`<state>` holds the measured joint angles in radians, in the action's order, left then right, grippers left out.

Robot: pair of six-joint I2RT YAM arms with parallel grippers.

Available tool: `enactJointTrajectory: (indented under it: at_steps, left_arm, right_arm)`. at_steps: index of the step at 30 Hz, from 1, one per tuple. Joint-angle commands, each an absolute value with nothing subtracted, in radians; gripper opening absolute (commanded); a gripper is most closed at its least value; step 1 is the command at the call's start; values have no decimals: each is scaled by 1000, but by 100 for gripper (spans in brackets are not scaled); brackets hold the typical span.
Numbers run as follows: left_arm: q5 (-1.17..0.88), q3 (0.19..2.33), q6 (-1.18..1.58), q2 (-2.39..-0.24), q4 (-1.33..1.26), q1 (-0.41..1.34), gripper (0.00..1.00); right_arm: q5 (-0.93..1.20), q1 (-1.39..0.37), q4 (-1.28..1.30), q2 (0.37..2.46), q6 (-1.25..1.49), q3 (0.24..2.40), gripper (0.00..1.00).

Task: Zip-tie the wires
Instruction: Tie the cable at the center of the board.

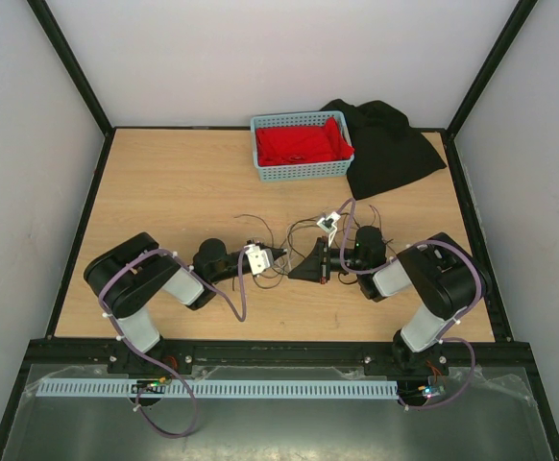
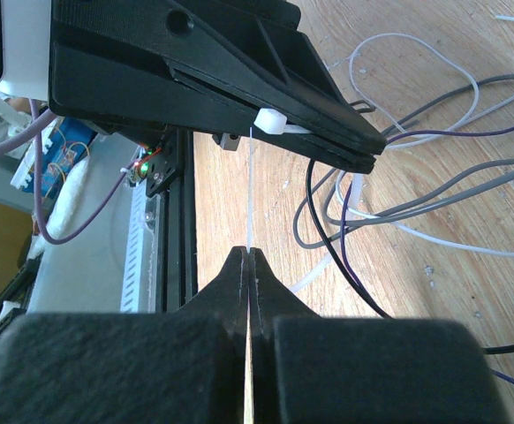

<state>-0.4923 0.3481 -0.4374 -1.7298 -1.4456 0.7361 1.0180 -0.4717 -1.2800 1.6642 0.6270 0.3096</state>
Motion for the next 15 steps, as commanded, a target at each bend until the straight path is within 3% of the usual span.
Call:
enactJointTrajectory:
  at_steps: [1,15]
  left_arm:
    - [-495,364,-442,-1727,-1482,742,0]
    - [-495,364,-438,-1721,-1482,745,0]
  right_arm:
    - [1035,-478,-1292,1651,616,312,0]
    - [1041,-477,-1299,1677,622,310,0]
